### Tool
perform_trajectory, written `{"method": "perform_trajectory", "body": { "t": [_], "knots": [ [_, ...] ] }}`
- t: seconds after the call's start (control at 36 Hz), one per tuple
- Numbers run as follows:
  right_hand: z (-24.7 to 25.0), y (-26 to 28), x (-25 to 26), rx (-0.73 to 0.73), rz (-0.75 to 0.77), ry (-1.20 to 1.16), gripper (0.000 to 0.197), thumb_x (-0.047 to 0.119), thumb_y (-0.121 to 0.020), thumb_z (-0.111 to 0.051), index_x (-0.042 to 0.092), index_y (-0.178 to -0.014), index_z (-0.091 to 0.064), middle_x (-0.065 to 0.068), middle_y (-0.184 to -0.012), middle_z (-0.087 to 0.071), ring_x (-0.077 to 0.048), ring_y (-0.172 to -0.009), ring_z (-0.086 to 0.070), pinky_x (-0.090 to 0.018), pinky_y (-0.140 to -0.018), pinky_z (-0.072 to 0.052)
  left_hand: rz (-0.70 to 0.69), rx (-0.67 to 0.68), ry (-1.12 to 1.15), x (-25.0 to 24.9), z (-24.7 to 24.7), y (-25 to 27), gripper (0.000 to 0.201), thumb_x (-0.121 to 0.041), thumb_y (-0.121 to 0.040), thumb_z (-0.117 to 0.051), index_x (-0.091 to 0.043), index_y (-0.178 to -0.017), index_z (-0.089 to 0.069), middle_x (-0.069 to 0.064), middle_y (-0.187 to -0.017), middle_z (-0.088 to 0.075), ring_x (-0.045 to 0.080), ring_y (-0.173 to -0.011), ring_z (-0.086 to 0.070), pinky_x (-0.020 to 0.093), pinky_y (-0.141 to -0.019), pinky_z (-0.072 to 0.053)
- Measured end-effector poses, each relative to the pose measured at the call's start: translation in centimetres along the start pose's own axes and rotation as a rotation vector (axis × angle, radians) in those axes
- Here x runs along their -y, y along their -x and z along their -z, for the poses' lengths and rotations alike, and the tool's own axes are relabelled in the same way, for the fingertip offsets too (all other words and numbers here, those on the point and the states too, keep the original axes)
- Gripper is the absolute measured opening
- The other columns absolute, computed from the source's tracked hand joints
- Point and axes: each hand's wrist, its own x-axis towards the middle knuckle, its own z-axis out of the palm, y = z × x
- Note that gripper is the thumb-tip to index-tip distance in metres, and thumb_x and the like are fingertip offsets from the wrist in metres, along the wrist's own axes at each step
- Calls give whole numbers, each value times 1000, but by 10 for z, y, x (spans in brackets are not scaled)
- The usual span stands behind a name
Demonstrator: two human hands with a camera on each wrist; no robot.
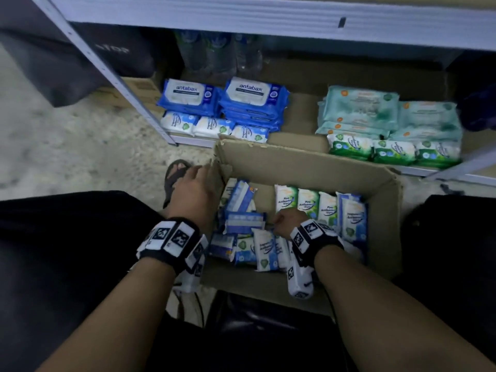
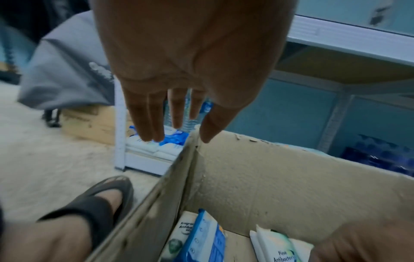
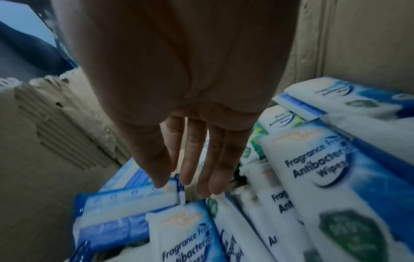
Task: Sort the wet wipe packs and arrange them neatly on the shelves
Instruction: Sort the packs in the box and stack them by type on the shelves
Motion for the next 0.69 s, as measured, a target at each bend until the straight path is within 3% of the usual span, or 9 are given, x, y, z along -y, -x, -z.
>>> {"method": "perform_trajectory", "body": {
  "t": [0.03, 0.08, 0.17, 0.33, 0.39, 0.5, 0.56, 0.61, 0.69],
  "knots": [
    [-4, -5, 3, 33, 5, 26, 26, 24, -91, -67, 14, -116, -69, -3, -125, -63, -23, -110, -59, -20, -78, -41, 60, 48, 22, 7, 0, 0, 62, -9, -93, -53, -16, -151, -32, 14, -153, -34, 36, -137, -38, 50, -106, -40],
    [-14, -14, 6, 82, 10, 55, 29, 23, -90, -68, 13, -117, -69, -3, -129, -62, -24, -113, -60, -23, -86, -46, 127, 117, 47, 20, -3, 0, 66, -7, -96, -52, -22, -155, -25, 14, -147, -45, 36, -126, -51, 46, -96, -48],
    [-24, -23, 12, 155, 1, 96, 36, 21, -89, -70, 10, -123, -66, -9, -133, -60, -28, -117, -58, -33, -99, -48, 120, 202, 67, 36, -10, -1, 60, -11, -99, -49, -34, -151, -33, 5, -133, -62, 29, -111, -61, 32, -78, -50],
    [-40, -34, 17, 250, 35, 237, 62, 22, -91, -65, 15, -148, -41, -10, -155, -34, -29, -137, -41, -34, -105, -41, 124, 195, 203, 42, -7, -6, 49, -25, -94, -57, -39, -141, -50, -4, -128, -66, 21, -121, -58, 34, -96, -51],
    [-44, -35, 17, 207, 48, 286, 55, 20, -94, -61, 14, -145, -44, -12, -151, -40, -29, -134, -43, -31, -102, -39, 139, 210, 246, 43, -6, -8, 48, -27, -94, -58, -41, -139, -50, -6, -127, -66, 19, -121, -57, 38, -99, -51],
    [-38, -37, 23, 268, 47, 291, 41, 27, -101, -49, 8, -137, -55, -12, -142, -50, -28, -125, -51, -28, -100, -43, 139, 247, 292, 43, -6, -9, 50, -39, -90, -56, -53, -137, -45, -13, -126, -66, 15, -119, -59, 41, -95, -54],
    [-36, -41, 26, 193, 70, 255, 35, 28, -98, -52, 3, -115, -69, -16, -120, -64, -28, -105, -60, -31, -89, -50, 133, 249, 304, 43, -7, -9, 50, -42, -89, -57, -53, -137, -46, -13, -125, -66, 15, -116, -60, 41, -93, -55],
    [-39, -46, 26, -7, 104, 176, 26, 26, -92, -60, 7, -100, -74, -14, -106, -66, -28, -94, -63, -26, -78, -49, 131, 239, 317, 41, -7, -8, 49, -43, -88, -59, -51, -136, -49, -12, -122, -68, 13, -113, -62, 40, -92, -56],
    [-43, -51, 24, -235, 123, 131, 31, 32, -83, -69, 18, -111, -67, -8, -118, -55, -31, -108, -54, -26, -84, -42, 141, 225, 372, 43, -9, -9, 47, -34, -92, -63, -44, -136, -53, -7, -120, -69, 12, -116, -61, 37, -98, -52]
  ]
}}
